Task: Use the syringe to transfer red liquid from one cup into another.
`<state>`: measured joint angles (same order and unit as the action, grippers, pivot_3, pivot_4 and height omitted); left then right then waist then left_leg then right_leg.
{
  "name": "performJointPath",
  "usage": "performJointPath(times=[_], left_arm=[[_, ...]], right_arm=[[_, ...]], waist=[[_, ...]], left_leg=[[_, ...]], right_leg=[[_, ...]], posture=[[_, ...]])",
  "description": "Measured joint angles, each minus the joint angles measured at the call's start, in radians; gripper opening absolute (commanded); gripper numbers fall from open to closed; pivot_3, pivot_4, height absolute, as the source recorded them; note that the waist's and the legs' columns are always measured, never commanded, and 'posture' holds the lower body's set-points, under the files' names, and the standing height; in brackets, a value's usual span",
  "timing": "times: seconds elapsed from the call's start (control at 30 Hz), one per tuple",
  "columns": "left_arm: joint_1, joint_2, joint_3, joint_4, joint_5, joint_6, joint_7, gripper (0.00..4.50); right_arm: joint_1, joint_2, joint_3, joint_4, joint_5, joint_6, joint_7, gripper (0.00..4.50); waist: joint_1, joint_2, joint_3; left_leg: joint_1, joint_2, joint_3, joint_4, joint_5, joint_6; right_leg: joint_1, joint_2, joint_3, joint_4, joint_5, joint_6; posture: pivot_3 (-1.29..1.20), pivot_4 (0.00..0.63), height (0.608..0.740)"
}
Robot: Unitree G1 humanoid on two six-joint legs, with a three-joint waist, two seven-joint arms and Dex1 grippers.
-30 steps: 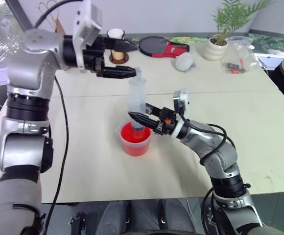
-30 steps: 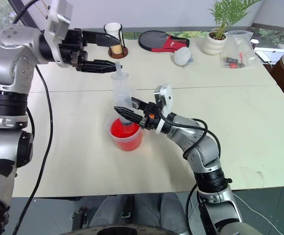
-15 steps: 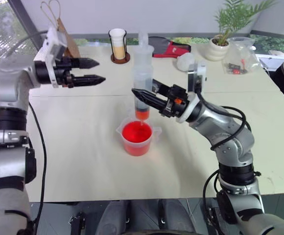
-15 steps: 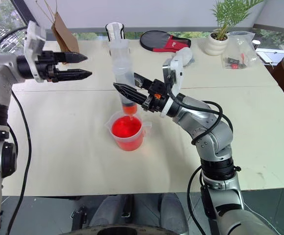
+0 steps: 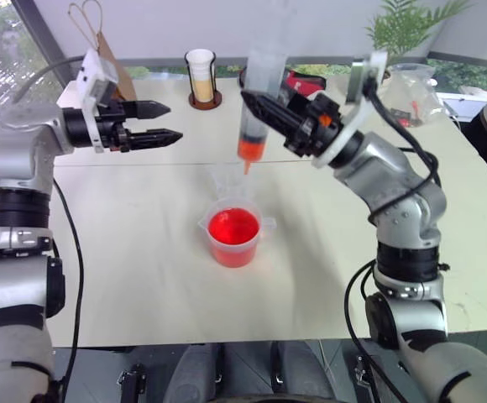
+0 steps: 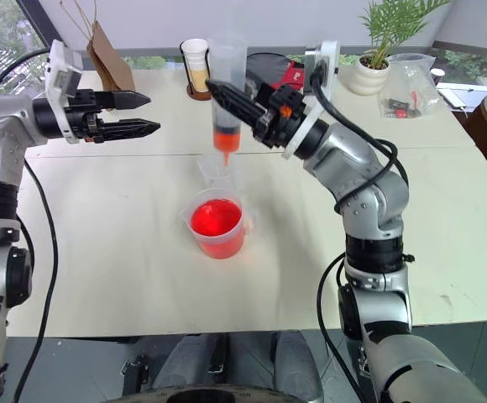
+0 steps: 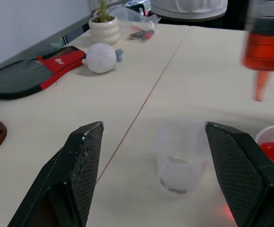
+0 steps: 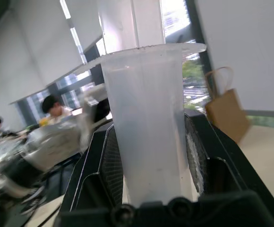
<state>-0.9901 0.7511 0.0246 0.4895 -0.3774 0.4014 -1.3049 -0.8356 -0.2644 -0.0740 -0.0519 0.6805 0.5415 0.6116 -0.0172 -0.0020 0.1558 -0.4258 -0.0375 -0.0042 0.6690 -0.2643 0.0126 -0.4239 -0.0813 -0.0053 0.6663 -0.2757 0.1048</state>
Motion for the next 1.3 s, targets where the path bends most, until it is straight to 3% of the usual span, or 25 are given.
performJointPath(times=[0.2,0.37,0.77,1.13,1.2,1.3], left_arm=[[-0.007,-0.021,0.001,0.013,0.000,-0.036,0.027,3.50],[-0.063,-0.027,0.003,0.063,0.012,-0.091,0.047,3.50],[-0.486,-0.189,0.010,0.500,0.087,-0.421,0.020,3.50],[-0.554,-0.216,0.009,0.649,0.162,-0.526,-0.045,3.50],[-0.555,-0.221,0.009,0.652,0.175,-0.546,-0.045,2.99],[-0.555,-0.241,0.008,0.671,0.195,-0.571,-0.041,1.68]], right_arm=[[-0.118,0.056,0.039,0.367,-0.156,-0.240,0.106,1.48],[-0.143,0.092,0.045,0.512,-0.206,-0.329,0.166,1.48],[-0.139,0.141,0.071,0.522,-0.230,-0.335,0.209,1.48],[-0.115,0.150,0.079,0.516,-0.250,-0.338,0.221,1.48],[-0.112,0.151,0.079,0.516,-0.254,-0.337,0.221,1.48],[-0.112,0.157,0.086,0.516,-0.266,-0.338,0.227,1.48]], waist=[[-0.007,0.000,0.000],[-0.006,0.000,0.000],[-0.005,0.000,0.000],[-0.029,0.000,0.000],[-0.028,0.000,0.000],[-0.025,0.000,0.000]], left_leg=[[0.000,0.000,0.000,-0.001,0.003,-0.005],[0.000,0.000,0.000,-0.001,0.003,-0.005],[-0.001,0.000,0.001,-0.002,0.003,-0.005],[0.000,0.000,0.001,-0.002,0.003,-0.005],[-0.001,0.000,0.001,-0.002,0.003,-0.005],[-0.001,0.000,0.001,-0.002,0.003,-0.005]], right_leg=[[-0.001,0.000,0.000,0.000,0.000,0.000],[-0.001,0.000,0.000,0.000,0.000,0.000],[-0.001,0.000,0.000,0.000,0.000,0.000],[-0.001,0.000,0.000,0.001,0.000,0.000],[-0.001,0.000,0.000,0.001,0.000,0.000],[-0.001,0.000,0.000,0.001,0.000,0.000]], posture=[[0.00,0.150,0.740],[0.00,0.150,0.740],[0.00,0.150,0.740],[0.00,0.150,0.740],[0.00,0.150,0.740],[0.00,0.150,0.740]])
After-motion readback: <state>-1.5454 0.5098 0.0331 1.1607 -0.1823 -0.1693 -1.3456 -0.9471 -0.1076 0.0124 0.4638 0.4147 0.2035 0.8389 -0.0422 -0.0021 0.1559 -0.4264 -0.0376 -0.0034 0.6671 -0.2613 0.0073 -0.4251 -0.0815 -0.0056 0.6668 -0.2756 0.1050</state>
